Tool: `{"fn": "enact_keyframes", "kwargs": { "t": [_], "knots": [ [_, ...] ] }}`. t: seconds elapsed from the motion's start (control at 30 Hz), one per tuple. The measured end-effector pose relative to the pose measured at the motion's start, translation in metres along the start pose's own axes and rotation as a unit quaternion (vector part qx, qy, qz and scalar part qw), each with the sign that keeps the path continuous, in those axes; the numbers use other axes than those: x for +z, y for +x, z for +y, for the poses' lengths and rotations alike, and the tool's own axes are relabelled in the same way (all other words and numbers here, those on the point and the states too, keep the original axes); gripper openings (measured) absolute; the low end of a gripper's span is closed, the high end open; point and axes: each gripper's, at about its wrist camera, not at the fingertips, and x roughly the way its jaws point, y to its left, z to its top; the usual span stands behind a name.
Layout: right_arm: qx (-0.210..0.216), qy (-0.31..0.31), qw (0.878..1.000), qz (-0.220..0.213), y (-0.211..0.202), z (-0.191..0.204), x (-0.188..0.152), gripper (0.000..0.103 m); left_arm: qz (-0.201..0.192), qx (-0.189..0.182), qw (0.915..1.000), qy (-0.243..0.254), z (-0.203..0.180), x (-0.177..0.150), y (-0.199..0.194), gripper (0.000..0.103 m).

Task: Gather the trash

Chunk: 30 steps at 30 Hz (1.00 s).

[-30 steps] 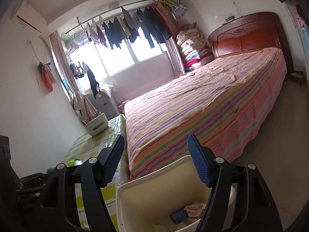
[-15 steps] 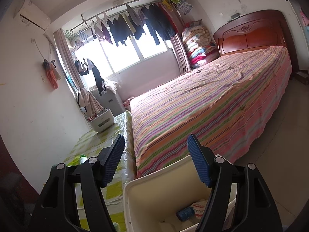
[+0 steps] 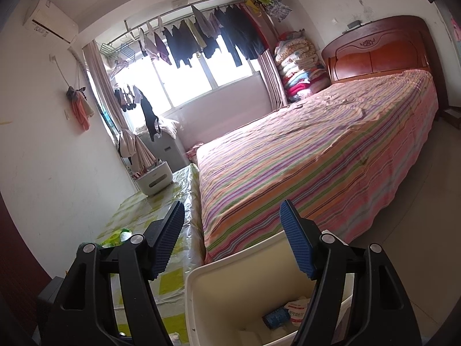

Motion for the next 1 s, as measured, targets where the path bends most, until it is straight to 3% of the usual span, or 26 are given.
{"fn": "enact_keyframes", "kwargs": {
  "t": [0.03, 0.1, 0.33, 0.57, 0.67, 0.8, 0.9, 1.0],
  "knots": [
    [0.000, 0.000, 1.000, 0.000, 0.000, 0.000, 0.000, 0.068, -0.003, -0.006, 1.0000, 0.003, -0.002, 0.001, -0.001, 0.052],
    [0.002, 0.003, 1.000, 0.001, 0.000, -0.002, 0.001, 0.068, -0.012, 0.016, 0.9997, 0.015, -0.008, 0.002, -0.003, 0.050],
    [0.010, 0.008, 1.000, -0.014, -0.008, -0.007, 0.007, 0.068, -0.065, 0.077, 0.9939, 0.045, -0.017, 0.009, -0.024, 0.048],
    [0.002, 0.033, 0.994, -0.106, -0.042, -0.017, 0.016, 0.069, -0.130, 0.066, 0.9890, 0.023, -0.018, 0.048, -0.039, 0.048],
    [-0.003, 0.035, 0.990, -0.134, -0.053, -0.021, 0.017, 0.069, -0.135, 0.054, 0.9892, 0.019, -0.020, 0.063, -0.032, 0.049],
    [-0.005, 0.044, 0.989, -0.144, -0.057, -0.026, 0.016, 0.070, -0.150, 0.057, 0.9871, 0.001, -0.020, 0.079, -0.018, 0.058],
    [-0.001, 0.044, 0.989, -0.138, -0.054, -0.024, 0.016, 0.070, -0.167, 0.071, 0.9832, -0.017, -0.014, 0.082, -0.017, 0.078],
    [0.005, 0.045, 0.990, -0.132, -0.049, -0.023, 0.015, 0.070, -0.198, 0.087, 0.9760, -0.026, -0.009, 0.081, -0.024, 0.082]
  ]
}}
